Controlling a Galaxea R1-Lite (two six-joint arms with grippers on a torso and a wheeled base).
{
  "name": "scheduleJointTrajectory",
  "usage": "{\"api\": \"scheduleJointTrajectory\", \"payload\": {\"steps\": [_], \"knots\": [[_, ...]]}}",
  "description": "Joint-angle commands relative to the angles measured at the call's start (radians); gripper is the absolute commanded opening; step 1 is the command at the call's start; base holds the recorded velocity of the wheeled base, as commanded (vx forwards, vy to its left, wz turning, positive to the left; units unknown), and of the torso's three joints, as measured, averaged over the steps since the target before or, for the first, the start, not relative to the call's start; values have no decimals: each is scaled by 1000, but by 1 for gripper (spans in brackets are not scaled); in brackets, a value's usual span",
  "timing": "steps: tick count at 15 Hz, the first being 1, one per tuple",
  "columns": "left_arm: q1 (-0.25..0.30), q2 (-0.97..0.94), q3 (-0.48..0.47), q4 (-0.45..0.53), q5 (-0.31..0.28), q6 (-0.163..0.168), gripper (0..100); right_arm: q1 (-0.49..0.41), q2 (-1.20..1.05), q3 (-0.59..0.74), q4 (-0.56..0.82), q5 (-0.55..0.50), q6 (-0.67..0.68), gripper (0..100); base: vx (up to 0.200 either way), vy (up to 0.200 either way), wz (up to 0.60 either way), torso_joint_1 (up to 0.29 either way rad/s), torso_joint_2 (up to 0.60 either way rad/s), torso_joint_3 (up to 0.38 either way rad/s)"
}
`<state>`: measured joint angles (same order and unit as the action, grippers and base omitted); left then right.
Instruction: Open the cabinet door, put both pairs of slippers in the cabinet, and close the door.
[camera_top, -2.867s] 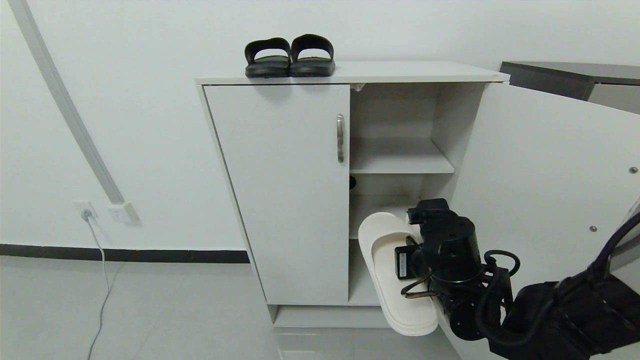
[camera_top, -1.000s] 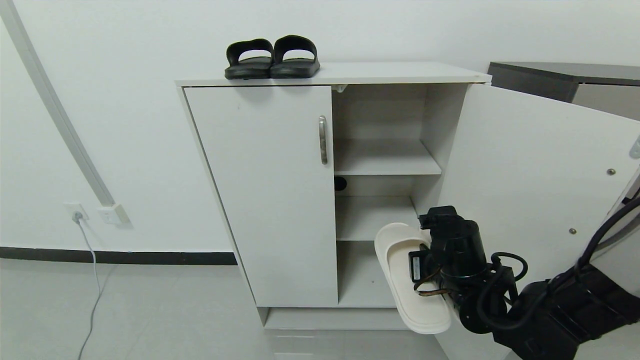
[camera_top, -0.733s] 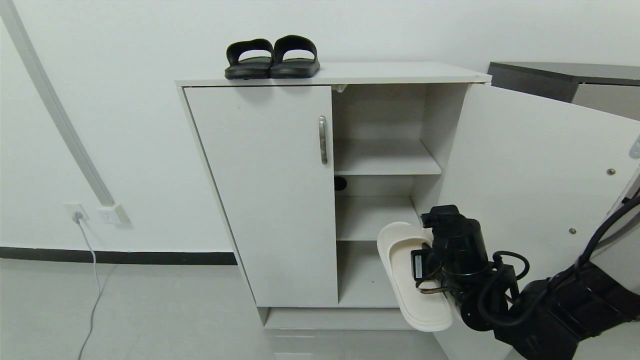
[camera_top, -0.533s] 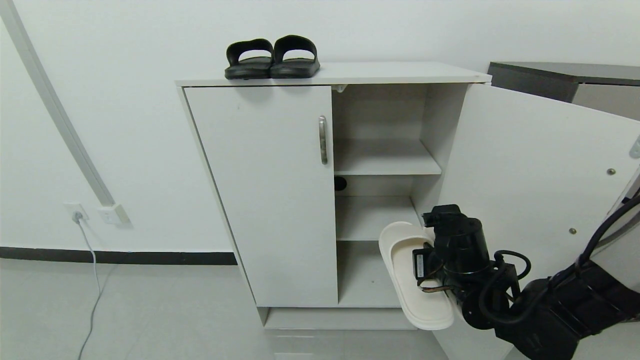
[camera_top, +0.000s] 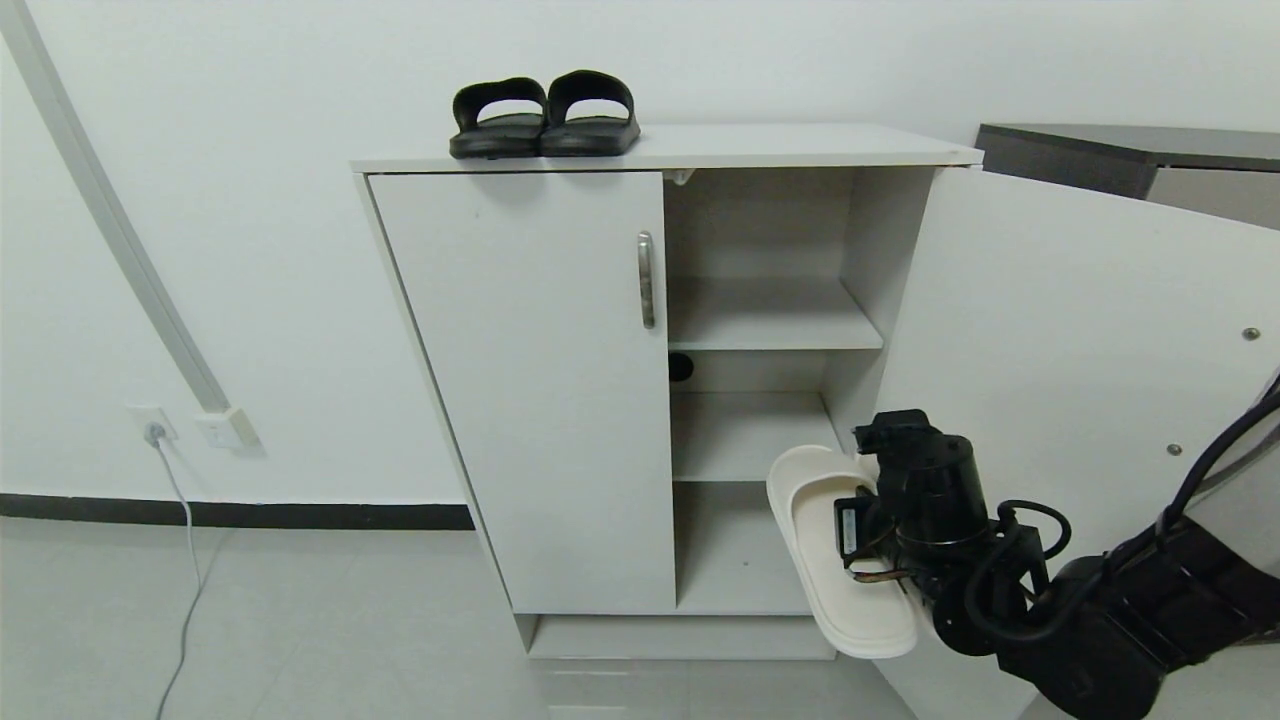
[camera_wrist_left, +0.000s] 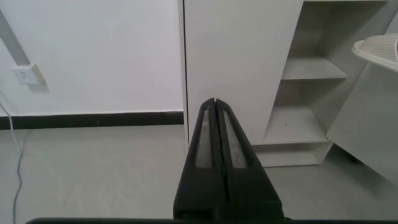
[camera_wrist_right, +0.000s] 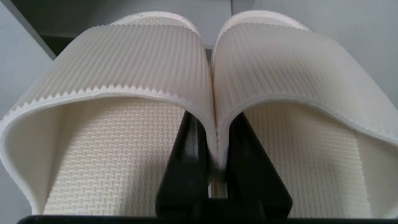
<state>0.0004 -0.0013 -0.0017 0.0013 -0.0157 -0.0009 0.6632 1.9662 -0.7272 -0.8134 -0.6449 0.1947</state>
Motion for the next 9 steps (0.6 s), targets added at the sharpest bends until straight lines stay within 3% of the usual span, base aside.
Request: {"api": "scheduleJointTrajectory", "payload": {"steps": [1, 9], "knots": [[1, 1, 0, 0, -1, -1, 0, 1, -3, 0, -1, 1, 0, 0, 0, 0, 0, 0, 0, 0], [1, 1, 0, -1, 0, 2, 0, 118, 83, -29, -110, 34, 9, 0, 0, 0, 0, 0, 0, 0]]}}
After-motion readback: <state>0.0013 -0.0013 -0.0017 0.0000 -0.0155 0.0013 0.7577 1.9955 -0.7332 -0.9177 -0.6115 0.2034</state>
